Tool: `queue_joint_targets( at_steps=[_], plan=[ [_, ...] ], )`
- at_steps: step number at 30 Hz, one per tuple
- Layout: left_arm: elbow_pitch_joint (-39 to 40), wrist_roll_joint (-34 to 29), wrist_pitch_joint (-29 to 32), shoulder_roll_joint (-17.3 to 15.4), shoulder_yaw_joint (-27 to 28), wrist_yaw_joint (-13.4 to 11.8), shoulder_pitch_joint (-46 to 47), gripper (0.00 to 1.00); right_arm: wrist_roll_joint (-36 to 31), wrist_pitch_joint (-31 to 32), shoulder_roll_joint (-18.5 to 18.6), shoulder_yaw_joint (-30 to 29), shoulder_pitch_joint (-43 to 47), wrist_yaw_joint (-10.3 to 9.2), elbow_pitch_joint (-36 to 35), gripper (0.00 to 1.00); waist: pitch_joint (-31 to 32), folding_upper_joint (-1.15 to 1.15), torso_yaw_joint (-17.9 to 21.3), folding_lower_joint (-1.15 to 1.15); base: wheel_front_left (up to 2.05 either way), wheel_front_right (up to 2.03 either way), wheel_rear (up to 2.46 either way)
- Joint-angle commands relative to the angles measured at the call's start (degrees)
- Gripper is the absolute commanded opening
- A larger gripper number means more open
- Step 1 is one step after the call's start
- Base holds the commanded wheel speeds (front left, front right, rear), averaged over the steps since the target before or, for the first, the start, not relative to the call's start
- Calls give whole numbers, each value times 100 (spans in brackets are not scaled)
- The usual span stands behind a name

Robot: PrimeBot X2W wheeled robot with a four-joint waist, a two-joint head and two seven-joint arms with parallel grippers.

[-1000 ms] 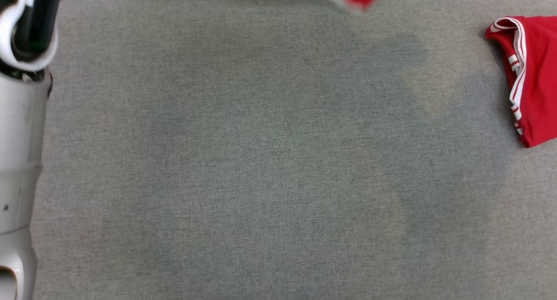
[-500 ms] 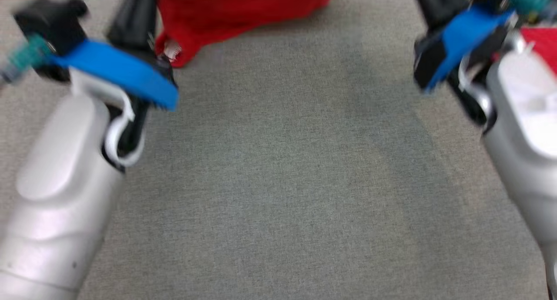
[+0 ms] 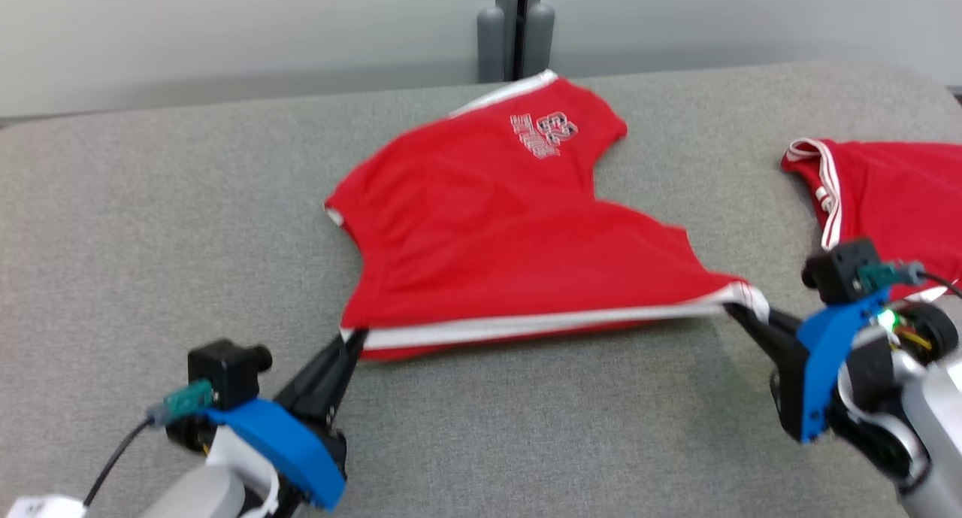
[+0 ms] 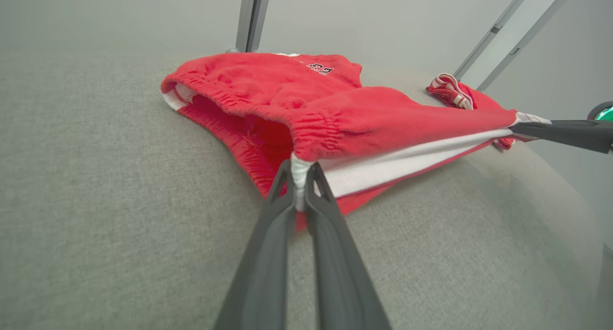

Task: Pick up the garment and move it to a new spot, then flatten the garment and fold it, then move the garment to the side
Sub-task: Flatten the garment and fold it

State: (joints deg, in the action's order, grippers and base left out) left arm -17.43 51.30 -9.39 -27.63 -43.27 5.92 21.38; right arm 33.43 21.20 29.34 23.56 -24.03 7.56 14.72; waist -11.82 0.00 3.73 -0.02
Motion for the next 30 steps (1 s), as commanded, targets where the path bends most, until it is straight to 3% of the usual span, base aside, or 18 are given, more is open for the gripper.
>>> queue_joint_targets(
  at_steps=[1, 6, 12, 16, 20, 24, 30],
  plan=[
    [258, 169, 118, -187, 42, -165, -332, 0, -31, 382, 91, -381, 540, -13, -350, 0, 272, 0, -73, 2, 0, 0, 0],
    [1376, 390, 563, -630, -76, -690, -1231, 0, -305, 1842, -239, -1495, 2056, -13, -1782, 0, 439, 0, -163, 2, 0, 0, 0],
    [2838, 666, 1194, -1200, -192, -1457, -2095, 0, -894, 3669, -1402, -2911, 3590, -12, -3716, 0, 456, 0, -280, 2, 0, 0, 0],
    [3485, 784, 1202, -1330, -33, -1780, -2316, 0, -1323, 3937, -1755, -3221, 3749, -11, -4744, 0, 395, 0, -376, 2, 0, 0, 0],
    [3512, 751, 1032, -1104, 96, -1854, -2061, 0, -1565, 3724, -1680, -3135, 3368, -11, -4870, 0, 343, 0, -468, 2, 0, 0, 0],
    [3202, 731, 943, -779, 108, -1739, -1754, 0, -1509, 3500, -1522, -2938, 2949, -9, -4549, 0, 305, 0, -551, 2, 0, 0, 0],
    [2260, 979, 789, -19, 212, -1343, -1017, 0, -1347, 2974, -1111, -2522, 1802, -7, -3552, 0, 160, 0, -705, 2, 0, 0, 0]
  ],
)
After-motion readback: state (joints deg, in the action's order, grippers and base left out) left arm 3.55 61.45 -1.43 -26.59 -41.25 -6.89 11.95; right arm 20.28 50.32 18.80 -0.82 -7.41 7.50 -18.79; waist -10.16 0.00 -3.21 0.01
